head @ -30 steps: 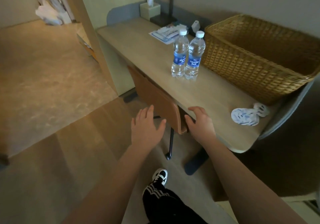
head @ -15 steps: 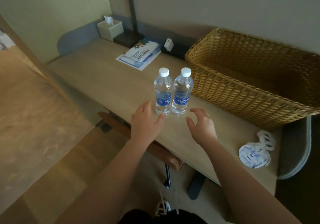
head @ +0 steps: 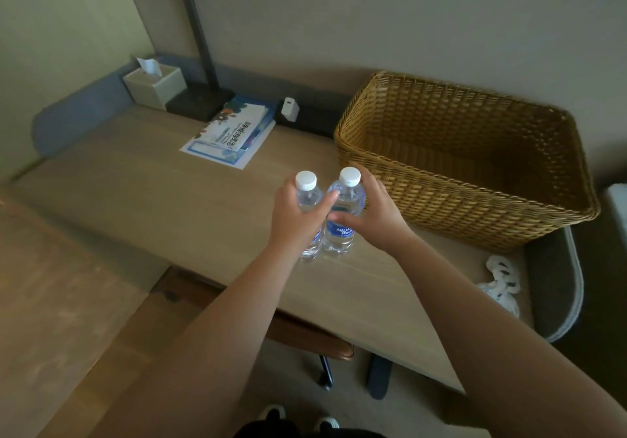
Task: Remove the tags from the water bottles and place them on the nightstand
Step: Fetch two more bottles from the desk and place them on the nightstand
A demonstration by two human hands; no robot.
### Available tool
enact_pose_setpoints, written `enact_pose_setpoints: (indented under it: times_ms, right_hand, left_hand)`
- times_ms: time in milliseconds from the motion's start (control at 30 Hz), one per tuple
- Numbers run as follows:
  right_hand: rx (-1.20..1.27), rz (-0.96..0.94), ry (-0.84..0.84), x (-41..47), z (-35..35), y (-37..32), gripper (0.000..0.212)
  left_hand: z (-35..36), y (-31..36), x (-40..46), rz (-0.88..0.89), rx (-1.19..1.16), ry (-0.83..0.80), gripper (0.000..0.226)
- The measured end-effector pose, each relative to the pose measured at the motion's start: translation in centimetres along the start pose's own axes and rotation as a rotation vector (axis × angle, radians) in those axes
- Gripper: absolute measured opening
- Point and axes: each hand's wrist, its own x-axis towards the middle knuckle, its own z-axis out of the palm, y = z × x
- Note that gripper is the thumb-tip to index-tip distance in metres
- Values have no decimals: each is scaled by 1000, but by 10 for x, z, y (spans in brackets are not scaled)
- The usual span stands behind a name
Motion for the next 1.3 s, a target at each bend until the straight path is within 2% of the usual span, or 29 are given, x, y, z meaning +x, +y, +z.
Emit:
enact_pose_setpoints:
  times_ms: [67, 200, 467, 633, 800, 1000, 1300]
  right_hand:
    - [61, -5, -39, 6, 1, -4, 99]
    - [68, -10, -13, 11, 4, -8, 61]
    - [52, 54, 157, -4, 23, -5, 48]
    - [89, 123, 287, -28, 31, -8, 45]
    - [82, 184, 447, -64, 28, -7, 46]
    - [18, 256, 595, -118, 17, 0, 42]
    - [-30, 468, 887, -225, -20, 15, 51]
  left_hand:
    - [1, -2, 4, 4, -18, 7, 47]
    - [-5, -10, 13, 24, -10, -26, 40]
    - [-19, -16, 23, 25, -40, -160, 36]
    - [-18, -17, 19, 45, -23, -200, 29]
    - [-16, -16, 6, 186, -12, -363, 43]
    - [12, -8, -26, 334, -31, -551, 41]
    - [74, 22, -109, 493, -93, -867, 42]
